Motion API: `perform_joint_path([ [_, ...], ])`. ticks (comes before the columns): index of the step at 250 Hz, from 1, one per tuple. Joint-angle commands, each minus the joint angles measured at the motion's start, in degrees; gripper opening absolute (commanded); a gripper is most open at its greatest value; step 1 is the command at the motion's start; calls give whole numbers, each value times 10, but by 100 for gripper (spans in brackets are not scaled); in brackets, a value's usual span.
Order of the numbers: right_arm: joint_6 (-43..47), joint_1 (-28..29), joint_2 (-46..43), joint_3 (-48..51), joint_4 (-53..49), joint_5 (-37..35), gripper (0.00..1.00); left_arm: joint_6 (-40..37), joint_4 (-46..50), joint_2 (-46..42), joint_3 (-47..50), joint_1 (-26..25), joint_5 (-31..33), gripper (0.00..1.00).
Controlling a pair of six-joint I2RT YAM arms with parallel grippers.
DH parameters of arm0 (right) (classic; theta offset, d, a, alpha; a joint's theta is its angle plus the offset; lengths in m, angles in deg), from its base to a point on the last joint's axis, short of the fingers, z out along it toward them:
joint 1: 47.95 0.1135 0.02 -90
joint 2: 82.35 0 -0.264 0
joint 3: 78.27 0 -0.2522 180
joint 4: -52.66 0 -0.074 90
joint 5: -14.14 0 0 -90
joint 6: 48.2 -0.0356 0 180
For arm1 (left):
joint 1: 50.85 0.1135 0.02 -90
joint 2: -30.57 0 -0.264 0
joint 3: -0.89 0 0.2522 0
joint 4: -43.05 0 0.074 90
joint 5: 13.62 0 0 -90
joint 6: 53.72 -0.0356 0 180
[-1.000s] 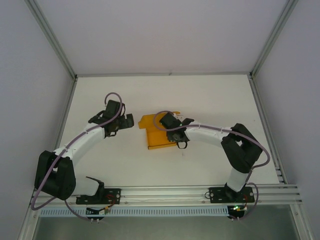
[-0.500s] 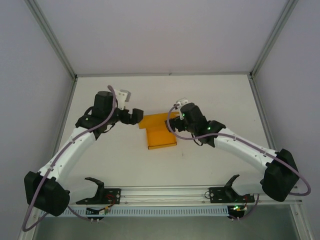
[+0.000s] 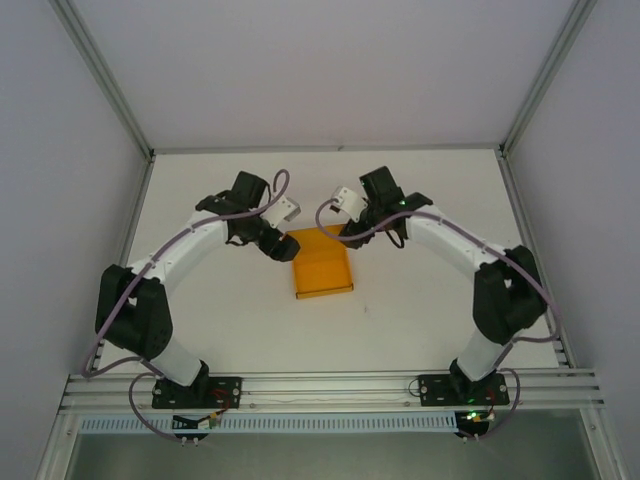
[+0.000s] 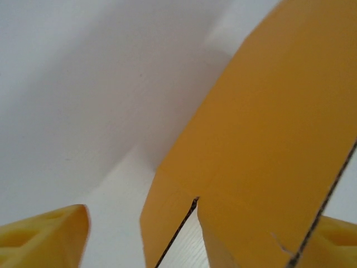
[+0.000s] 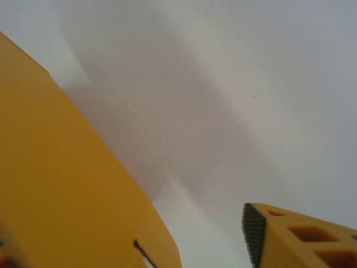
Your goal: Assemble paper box
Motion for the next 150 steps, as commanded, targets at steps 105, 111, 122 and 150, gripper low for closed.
perform_joint_path([
  [105, 44, -5, 18, -31, -100, 32, 21, -33, 62, 32, -45, -33, 80, 13],
  [111, 42, -6, 18, -30, -99, 34, 20, -31, 60, 31, -44, -34, 86, 9],
  [122, 37, -5, 17, -28, -99, 39, 16, -27, 57, 30, -43, -37, 91, 5],
  [150, 0, -6, 11, -21, -82, 42, 10, 4, 30, 23, -37, -43, 114, 0],
])
